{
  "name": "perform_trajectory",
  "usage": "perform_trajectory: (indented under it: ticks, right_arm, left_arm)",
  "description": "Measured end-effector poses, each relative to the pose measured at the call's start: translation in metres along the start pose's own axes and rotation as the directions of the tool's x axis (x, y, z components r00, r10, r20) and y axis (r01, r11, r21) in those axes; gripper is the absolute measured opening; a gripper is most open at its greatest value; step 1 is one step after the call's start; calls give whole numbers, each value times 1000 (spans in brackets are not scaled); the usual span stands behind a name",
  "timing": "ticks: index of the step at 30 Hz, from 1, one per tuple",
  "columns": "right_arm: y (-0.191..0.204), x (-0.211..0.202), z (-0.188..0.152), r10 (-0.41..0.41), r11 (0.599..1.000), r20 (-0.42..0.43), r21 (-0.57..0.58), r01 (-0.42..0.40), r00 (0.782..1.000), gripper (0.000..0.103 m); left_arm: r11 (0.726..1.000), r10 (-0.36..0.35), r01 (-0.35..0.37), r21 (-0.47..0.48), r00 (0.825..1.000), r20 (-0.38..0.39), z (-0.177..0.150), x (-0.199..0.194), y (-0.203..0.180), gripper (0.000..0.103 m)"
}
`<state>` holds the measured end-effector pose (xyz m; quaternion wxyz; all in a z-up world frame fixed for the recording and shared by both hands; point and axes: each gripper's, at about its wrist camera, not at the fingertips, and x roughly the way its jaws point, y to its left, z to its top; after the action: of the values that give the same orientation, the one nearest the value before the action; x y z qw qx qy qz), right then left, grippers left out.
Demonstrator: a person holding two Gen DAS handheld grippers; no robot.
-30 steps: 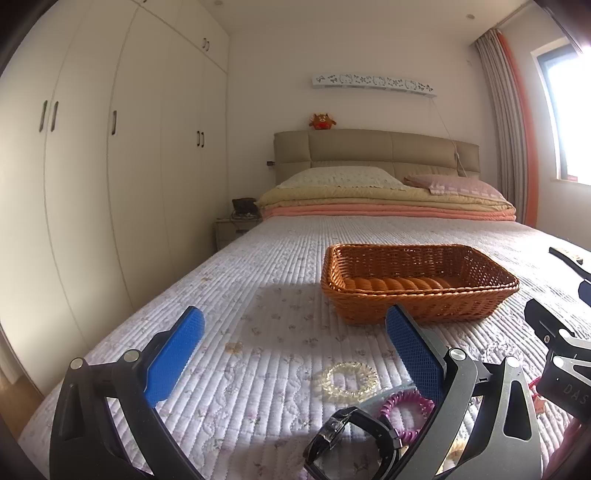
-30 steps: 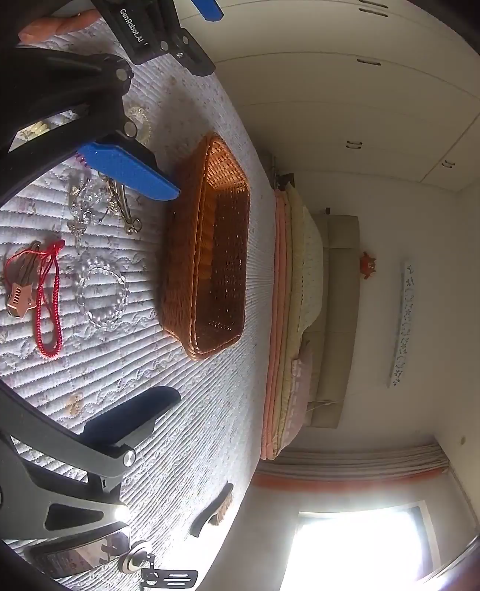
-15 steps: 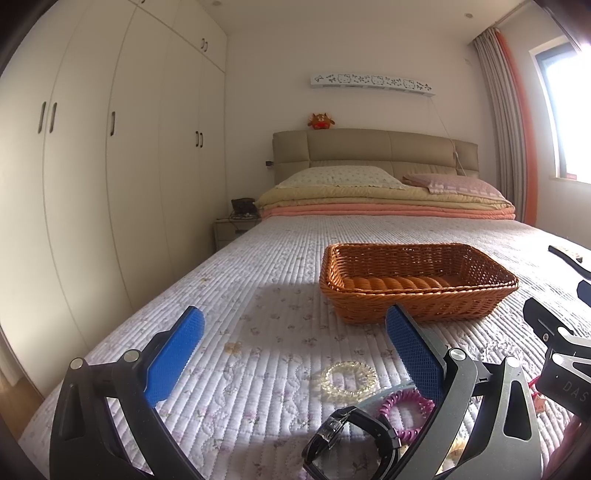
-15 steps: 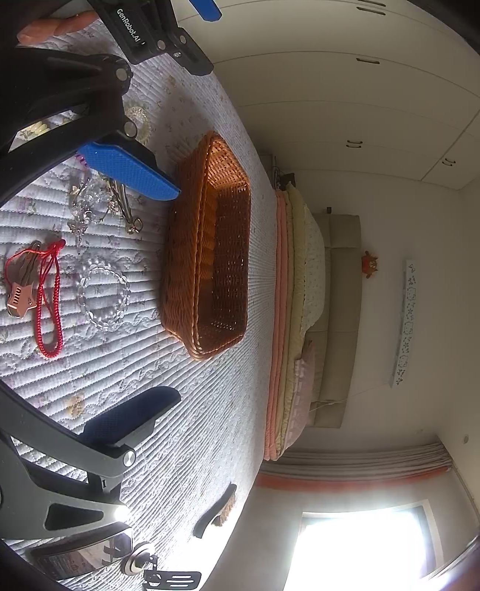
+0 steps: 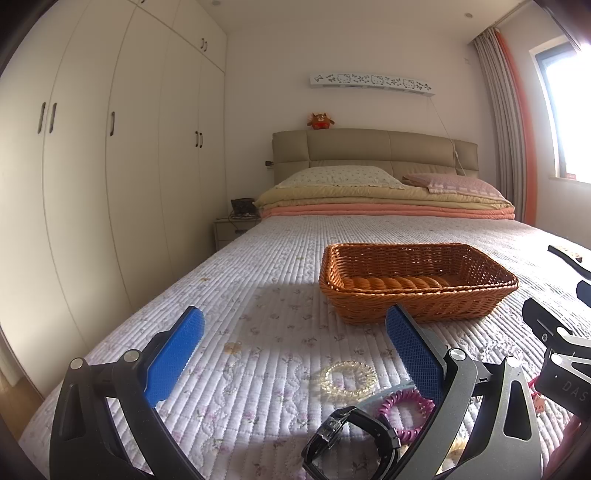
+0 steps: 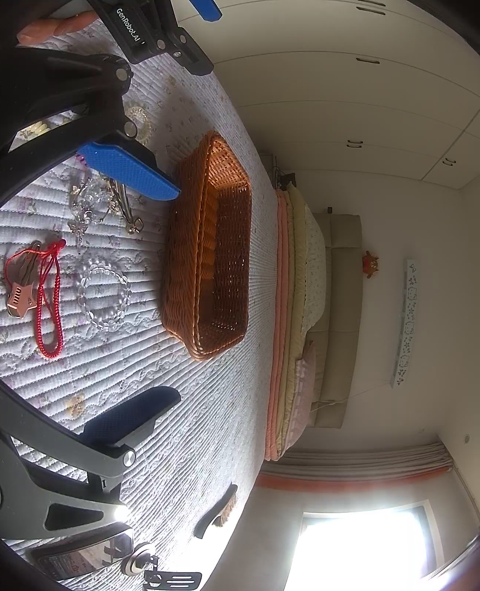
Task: Organize jewelry
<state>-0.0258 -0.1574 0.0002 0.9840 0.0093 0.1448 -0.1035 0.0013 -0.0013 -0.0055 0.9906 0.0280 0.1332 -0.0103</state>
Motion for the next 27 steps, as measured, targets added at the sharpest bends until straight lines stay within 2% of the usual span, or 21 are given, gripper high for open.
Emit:
perform_trajectory:
  ticks: [27]
  right_arm:
    - [0,1,-1,1,1000,-5,-1,-1,1000,97]
  left_arm:
    - [1000,0,0,0,1000,-1,0,0,0,96]
